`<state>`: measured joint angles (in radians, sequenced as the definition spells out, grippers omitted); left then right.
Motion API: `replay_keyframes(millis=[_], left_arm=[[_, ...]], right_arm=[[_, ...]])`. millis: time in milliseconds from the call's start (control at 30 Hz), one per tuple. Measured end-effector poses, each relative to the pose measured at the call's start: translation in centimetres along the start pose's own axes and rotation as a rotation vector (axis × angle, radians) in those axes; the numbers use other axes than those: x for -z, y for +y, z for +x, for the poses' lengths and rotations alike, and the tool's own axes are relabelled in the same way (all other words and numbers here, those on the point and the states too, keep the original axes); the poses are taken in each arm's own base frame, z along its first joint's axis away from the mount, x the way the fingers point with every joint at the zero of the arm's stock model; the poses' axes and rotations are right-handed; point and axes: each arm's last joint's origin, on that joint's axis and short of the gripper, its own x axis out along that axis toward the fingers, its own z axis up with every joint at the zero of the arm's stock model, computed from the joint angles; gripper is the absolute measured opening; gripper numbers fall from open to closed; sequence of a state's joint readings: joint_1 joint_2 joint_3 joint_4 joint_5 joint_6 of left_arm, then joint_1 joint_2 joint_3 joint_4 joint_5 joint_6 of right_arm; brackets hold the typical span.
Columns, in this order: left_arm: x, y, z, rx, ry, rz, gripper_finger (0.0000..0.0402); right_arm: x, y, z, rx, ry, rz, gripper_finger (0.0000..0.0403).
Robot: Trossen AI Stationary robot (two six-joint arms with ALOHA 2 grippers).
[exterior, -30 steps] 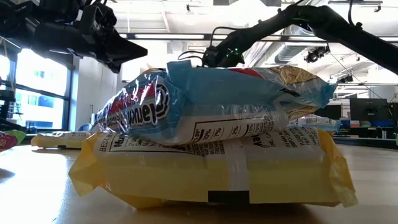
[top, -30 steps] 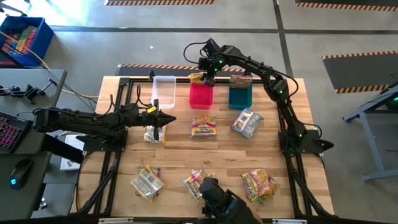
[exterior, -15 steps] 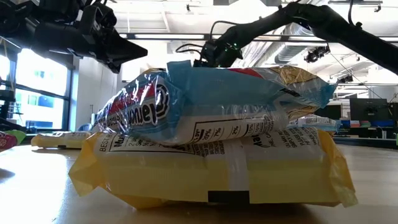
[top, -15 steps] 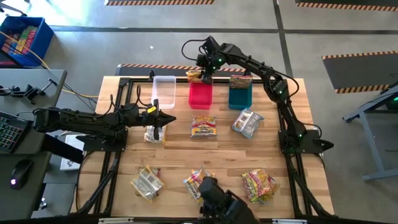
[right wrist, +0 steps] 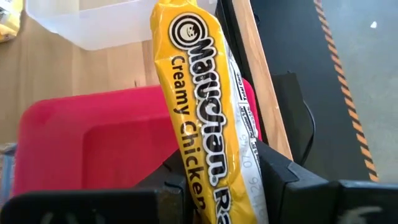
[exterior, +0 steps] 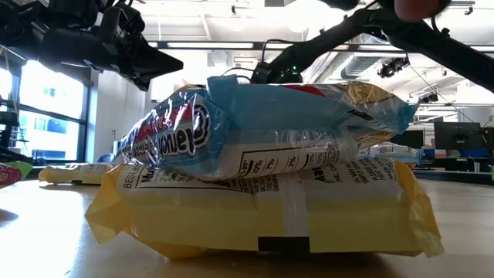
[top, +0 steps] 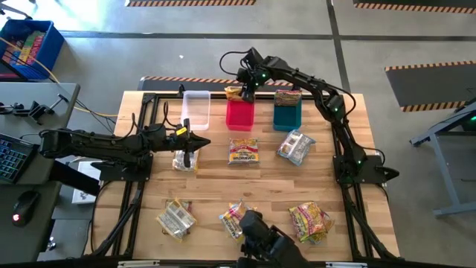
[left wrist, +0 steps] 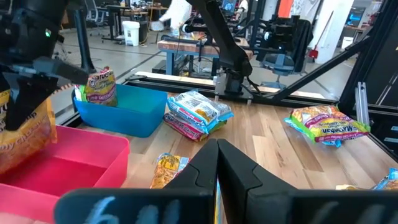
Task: Sort Maruchan noodles
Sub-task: Put the yellow noodle pack into the red bin
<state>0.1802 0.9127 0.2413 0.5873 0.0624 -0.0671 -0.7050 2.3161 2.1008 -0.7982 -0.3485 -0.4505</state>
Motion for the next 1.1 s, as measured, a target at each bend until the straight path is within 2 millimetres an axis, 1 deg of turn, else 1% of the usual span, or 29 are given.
replay_keyframes(millis=[267, 400, 533, 633, 800, 900, 1000, 1100], left_arm=[[0.0, 0.0, 0.0, 0.0, 0.0, 0.0, 0.0], [0.0, 0.0, 0.0, 0.0, 0.0, 0.0, 0.0], [0.0, 0.0, 0.0, -0.007, -0.001, 0.0, 0.0], [0.0, 0.0, 0.0, -0.013, -0.002, 0.0, 0.0], [0.0, 0.0, 0.0, -0.013, -0.002, 0.0, 0.0], [0.0, 0.0, 0.0, -0.013, -0.002, 0.0, 0.0], [0.0, 0.0, 0.0, -0.013, -0.002, 0.0, 0.0], [0.0, 0.0, 0.0, -0.014, -0.002, 0.0, 0.0]], right_arm=[[1.9, -0.6, 1.5, 0.001, 0.017, 0.0, 0.0092], [2.4, -0.6, 2.0, 0.002, 0.031, -0.006, 0.0092], [2.5, -0.6, 2.1, 0.02, 0.039, -0.015, 0.0098], [2.2, -0.3, 2.3, 0.05, 0.051, -0.047, 0.012], [2.0, -0.1, 2.4, 0.101, 0.06, -0.055, 0.0177], [2.0, 0.0, 2.4, 0.125, 0.075, -0.057, 0.0203], [2.0, 0.0, 2.4, 0.124, 0.078, -0.052, 0.0215], [2.0, 0.0, 2.3, 0.124, 0.084, -0.049, 0.0216]])
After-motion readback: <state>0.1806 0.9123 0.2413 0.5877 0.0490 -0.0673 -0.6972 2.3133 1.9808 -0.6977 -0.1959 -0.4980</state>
